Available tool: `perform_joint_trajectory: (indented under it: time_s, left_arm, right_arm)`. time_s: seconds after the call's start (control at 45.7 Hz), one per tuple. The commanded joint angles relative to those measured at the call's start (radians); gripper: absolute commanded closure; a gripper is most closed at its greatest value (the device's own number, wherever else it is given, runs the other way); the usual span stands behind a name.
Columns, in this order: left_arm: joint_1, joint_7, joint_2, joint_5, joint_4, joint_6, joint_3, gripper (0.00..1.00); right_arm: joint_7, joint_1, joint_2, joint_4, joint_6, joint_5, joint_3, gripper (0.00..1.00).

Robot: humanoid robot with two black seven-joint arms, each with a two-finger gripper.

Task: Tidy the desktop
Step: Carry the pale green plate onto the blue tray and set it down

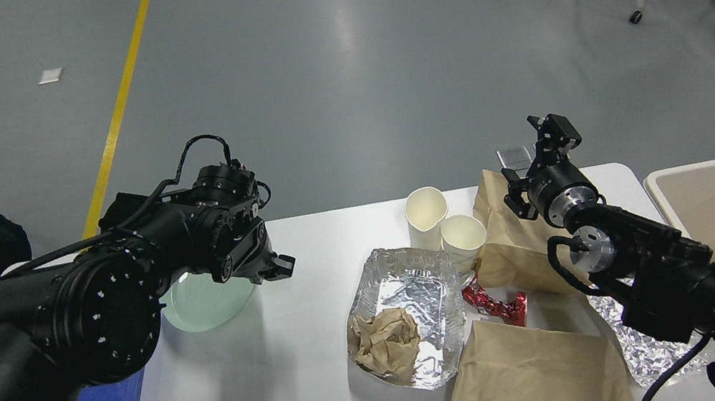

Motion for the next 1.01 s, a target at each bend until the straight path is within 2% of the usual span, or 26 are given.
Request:
perform_joint_trajectory:
  time_s: [0.0, 0.219, 0.46, 0.788, 0.985]
  left_arm:
    - [-0.036, 0.0, -0.001, 0.0, -0.001, -0.01, 0.001, 1.0]
    - [-0.051, 0.0, 0.029, 0.002, -0.001, -0.071, 0.015, 1.0]
    - [-0.036, 0.0, 0.141, 0.003, -0.001, -0.189, 0.015, 1.0]
    - [0.072, 0.003, 0.267, 0.006, 0.0, -0.177, 0.021, 1.0]
    - [0.116, 0.005, 0.295, 0.035, 0.0, -0.098, 0.021, 1.0]
  right_arm:
    - [0.001, -0.001, 0.0, 0.0, 0.0, 0.0, 0.0, 0.0]
    - [0.0, 0.0, 0.0, 0.0, 0.0, 0.0, 0.0, 0.0]
    - [0.0, -0.001, 0.0, 0.0, 0.0, 0.0, 0.0, 0.0]
    - [0.0, -0.001, 0.0, 0.0, 0.0, 0.0, 0.0, 0.0]
    - [0.0, -0.001, 0.0, 0.0, 0.0, 0.0, 0.0, 0.0]
